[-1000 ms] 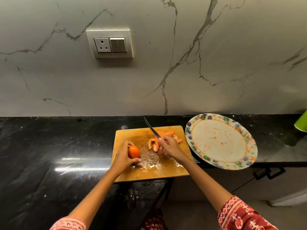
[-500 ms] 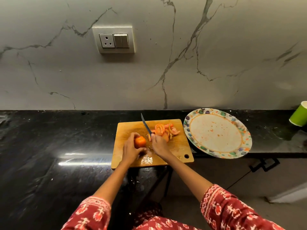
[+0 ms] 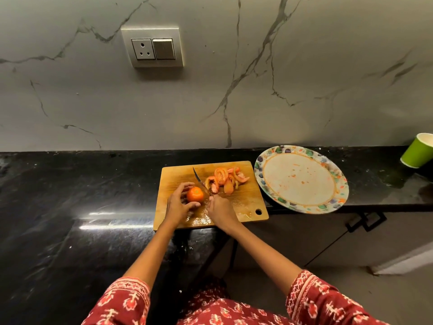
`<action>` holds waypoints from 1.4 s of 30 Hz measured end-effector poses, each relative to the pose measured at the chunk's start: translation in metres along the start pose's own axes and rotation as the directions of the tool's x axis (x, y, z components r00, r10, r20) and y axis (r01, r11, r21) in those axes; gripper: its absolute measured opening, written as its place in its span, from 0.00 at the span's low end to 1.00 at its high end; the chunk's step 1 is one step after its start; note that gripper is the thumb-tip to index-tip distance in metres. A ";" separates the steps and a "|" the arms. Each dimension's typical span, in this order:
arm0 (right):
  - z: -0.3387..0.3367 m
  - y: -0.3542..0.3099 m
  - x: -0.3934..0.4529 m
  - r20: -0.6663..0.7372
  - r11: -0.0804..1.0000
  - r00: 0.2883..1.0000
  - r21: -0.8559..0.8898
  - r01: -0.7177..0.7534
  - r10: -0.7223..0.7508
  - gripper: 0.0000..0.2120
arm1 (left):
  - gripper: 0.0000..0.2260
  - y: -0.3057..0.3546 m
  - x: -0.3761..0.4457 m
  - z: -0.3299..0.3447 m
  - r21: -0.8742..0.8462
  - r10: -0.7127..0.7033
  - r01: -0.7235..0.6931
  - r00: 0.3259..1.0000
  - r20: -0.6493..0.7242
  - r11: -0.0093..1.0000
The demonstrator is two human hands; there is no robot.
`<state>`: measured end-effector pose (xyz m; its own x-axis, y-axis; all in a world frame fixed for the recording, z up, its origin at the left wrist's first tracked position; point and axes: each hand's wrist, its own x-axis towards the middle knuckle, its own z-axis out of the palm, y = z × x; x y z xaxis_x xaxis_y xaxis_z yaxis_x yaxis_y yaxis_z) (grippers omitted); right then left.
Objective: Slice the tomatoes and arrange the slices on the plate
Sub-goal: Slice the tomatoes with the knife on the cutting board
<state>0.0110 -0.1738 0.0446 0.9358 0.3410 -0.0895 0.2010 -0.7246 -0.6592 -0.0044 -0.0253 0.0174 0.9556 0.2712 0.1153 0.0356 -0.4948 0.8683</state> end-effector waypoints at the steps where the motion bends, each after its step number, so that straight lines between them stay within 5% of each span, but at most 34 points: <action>1: 0.001 -0.001 -0.002 0.009 1.000 1.000 -0.029 0.001 -0.001 0.15 | 0.26 -0.001 0.000 0.000 0.001 -0.011 0.011 1.000 0.010 1.000; 15: 0.000 -0.008 -0.012 -0.004 0.996 1.000 -0.087 0.005 -0.005 0.16 | 0.28 -0.001 -0.004 -0.002 0.055 -0.078 0.082 0.994 -0.073 0.995; 42: 0.016 -0.028 -0.011 0.002 0.956 1.000 -0.292 0.012 -0.013 0.10 | 0.24 0.006 0.002 -0.006 0.069 -0.127 0.126 0.992 0.014 0.990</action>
<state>-0.0097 -0.1478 0.0516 0.9327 0.3511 -0.0825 0.2885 -0.8636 -0.4134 -0.0041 -0.0234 0.0258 0.9474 0.3201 -0.0030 0.1760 -0.5128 0.8403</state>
